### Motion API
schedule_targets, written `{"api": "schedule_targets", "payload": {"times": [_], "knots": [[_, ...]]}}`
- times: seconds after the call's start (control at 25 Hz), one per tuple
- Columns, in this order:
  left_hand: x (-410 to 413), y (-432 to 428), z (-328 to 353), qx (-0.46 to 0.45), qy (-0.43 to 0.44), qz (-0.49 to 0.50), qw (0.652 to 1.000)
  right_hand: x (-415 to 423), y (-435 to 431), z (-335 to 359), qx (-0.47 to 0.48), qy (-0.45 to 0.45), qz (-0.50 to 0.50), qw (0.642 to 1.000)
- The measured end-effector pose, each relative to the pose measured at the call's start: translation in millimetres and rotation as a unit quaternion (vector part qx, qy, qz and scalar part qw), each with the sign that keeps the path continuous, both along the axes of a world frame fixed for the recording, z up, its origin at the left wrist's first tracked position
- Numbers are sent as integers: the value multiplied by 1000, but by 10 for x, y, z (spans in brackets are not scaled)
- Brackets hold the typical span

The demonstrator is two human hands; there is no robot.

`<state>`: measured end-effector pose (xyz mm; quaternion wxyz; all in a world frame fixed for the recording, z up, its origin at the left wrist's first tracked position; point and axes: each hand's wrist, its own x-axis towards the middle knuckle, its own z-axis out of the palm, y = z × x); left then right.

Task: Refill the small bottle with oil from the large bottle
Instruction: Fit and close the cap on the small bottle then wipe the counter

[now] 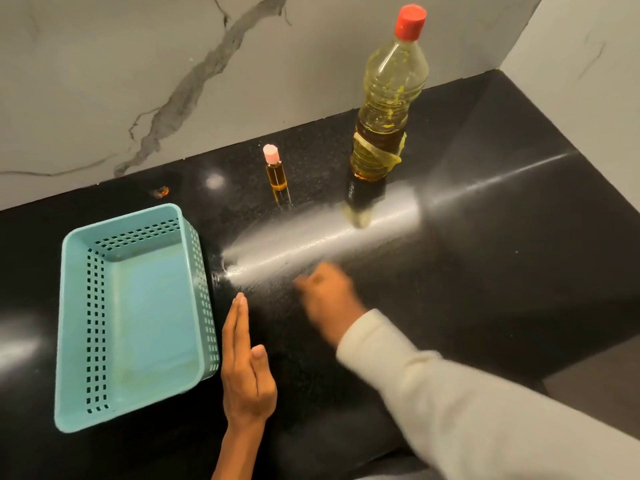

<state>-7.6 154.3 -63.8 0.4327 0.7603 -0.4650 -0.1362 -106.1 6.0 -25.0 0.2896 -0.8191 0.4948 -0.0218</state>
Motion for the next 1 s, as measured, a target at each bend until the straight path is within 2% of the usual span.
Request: {"api": "schedule_targets", "payload": {"times": [0.04,0.08,0.12,0.16,0.24,0.28,0.36,0.44,0.52,0.6,0.64,0.68,0.72,0.8,0.84,0.92,1.0], "knots": [[12,13,-8,-11,6,-4,1000,205,347,29,51,-76,58,994],[22,18,-19,-17,9,-4,1000,319,602,114,79,-104,126,983],[31,18,-37,-19,9,-3,1000,340,712,141,67,-109,174,976],[36,14,-53,-16,3,0,1000,268,621,88,61,-105,161,979],[26,0,-72,9,-18,14,1000,-124,143,46,-41,-69,38,996],[17,-11,-75,28,-27,23,999,-418,-177,-43,-112,-39,-46,992],[-8,-27,-69,62,-39,32,997,-1124,-780,-51,-245,35,-169,954],[-19,-41,-65,82,-46,37,995,-1631,-1100,-51,-199,94,-278,935],[-23,-62,-55,88,-47,37,994,-1540,-1069,-74,-197,117,-301,926],[-21,-49,-45,70,-32,31,997,-970,-597,-34,-157,74,-225,959],[-6,-37,-48,51,-18,27,998,-635,-214,-27,-66,23,-162,984],[19,-21,-59,29,0,23,999,-343,223,-24,5,-25,-59,998],[41,-3,-75,10,17,21,1000,-108,656,73,55,-61,34,996],[71,31,-89,-6,33,24,999,30,1103,139,116,-82,122,982],[72,25,-90,-5,32,25,999,-23,1016,85,96,-79,125,984],[54,6,-78,13,25,26,999,-305,488,35,16,-67,3,998],[31,1,-60,26,16,29,999,-780,-230,9,-152,0,-136,979]]}}
